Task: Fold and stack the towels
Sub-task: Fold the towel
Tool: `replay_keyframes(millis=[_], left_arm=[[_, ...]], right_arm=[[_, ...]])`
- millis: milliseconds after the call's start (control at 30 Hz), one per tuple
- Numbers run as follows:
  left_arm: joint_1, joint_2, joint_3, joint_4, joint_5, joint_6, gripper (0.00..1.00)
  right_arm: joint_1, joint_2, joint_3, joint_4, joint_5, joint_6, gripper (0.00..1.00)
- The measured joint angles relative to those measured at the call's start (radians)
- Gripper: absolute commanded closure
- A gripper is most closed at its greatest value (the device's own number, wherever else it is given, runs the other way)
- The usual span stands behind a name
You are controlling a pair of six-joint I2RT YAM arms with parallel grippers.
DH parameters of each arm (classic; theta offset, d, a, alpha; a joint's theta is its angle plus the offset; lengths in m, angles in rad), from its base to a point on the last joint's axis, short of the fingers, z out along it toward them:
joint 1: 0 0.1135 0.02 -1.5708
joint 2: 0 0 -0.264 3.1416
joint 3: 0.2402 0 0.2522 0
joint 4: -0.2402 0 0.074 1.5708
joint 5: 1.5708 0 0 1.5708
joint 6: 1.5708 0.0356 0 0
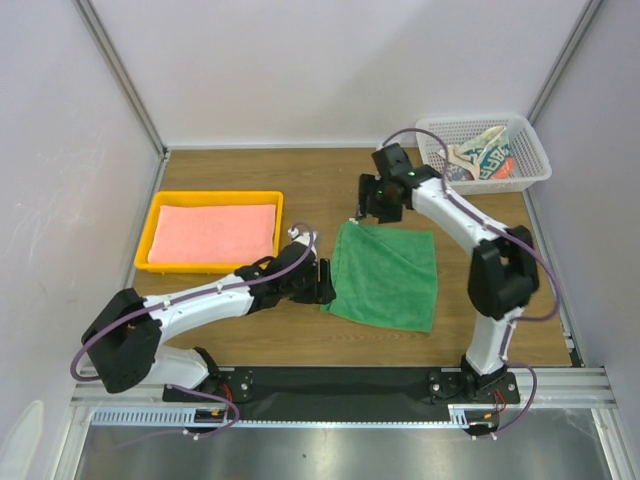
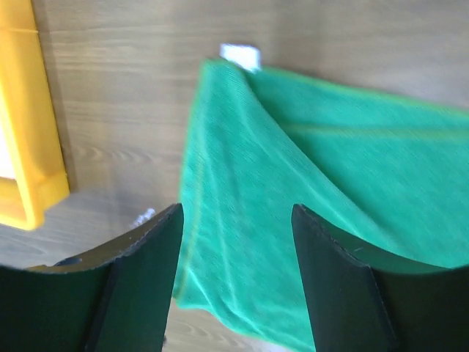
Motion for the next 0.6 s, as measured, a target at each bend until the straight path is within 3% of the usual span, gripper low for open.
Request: replay_keyframes(millis=[133,333,600], left_arm=[[-0.014,0.038,0.003,0.059,0.014,-0.021,0.33],[-0.061,0.131,0.024,0.101,0.021,-0.046,0.36],[-0.077,0.195,0.048,0.095,-0.006,-0.084,0.43]], right_arm=[[-0.048,-0.186,-0.224,0.037,0.039,0.032,0.34],[-0.153,-0.338,-0.522,0.061,0.061,0.081,0.34],[-0.230,-0.545,-0.692,0.046,0.074,0.098,0.34]])
